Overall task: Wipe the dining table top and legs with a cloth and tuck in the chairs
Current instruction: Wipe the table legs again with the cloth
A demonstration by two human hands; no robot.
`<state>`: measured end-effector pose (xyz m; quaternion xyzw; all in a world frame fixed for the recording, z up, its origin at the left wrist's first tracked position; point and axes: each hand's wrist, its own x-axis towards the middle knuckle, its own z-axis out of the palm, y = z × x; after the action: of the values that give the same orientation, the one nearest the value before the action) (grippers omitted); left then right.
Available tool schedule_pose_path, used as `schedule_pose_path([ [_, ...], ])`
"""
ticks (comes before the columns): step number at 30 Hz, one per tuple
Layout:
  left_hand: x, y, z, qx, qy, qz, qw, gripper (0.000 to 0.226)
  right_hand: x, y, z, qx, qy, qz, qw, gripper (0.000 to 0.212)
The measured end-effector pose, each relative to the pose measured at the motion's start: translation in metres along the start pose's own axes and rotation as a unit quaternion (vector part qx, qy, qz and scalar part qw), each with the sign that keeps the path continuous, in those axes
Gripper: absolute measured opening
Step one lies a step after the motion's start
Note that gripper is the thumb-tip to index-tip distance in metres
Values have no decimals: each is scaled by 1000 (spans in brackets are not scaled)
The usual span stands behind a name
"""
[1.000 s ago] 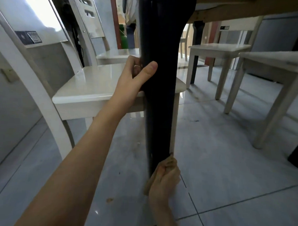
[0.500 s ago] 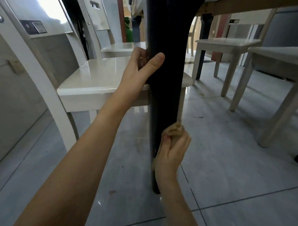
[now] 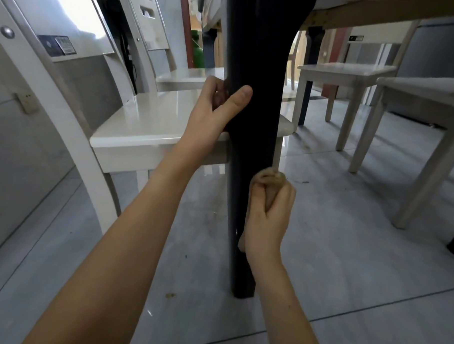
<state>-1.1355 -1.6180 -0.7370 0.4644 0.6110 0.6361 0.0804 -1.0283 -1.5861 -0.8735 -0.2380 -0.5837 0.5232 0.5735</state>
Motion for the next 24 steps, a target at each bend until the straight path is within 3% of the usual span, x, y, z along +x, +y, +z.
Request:
schedule_pose_path([
  [3,0,-2,0,7,6,6,1000,53,9,-4,3,2,3,-34,999,18],
  [6,1,-2,1,9,9,5,1000,52,-8,23,-6,14,-12,-15,1000,8],
  [9,2,-3,2,12,16,4,1000,53,-45,74,-21,-5,-9,74,997,18],
  [11,3,-4,3,12,17,4,1000,54,-70,109,-35,-12,-21,183,983,23],
  [14,4,-5,3,13,21,3,1000,52,-78,125,-49,-47,-49,276,959,18],
  [17,4,-7,4,16,22,5,1000,49,-45,77,-36,-11,-36,218,975,4],
  [21,3,-6,4,16,28,14,999,44,2,3,-5,36,-29,65,997,17],
  [24,2,-6,3,14,24,20,999,44,12,-9,5,31,1,-2,1000,19],
])
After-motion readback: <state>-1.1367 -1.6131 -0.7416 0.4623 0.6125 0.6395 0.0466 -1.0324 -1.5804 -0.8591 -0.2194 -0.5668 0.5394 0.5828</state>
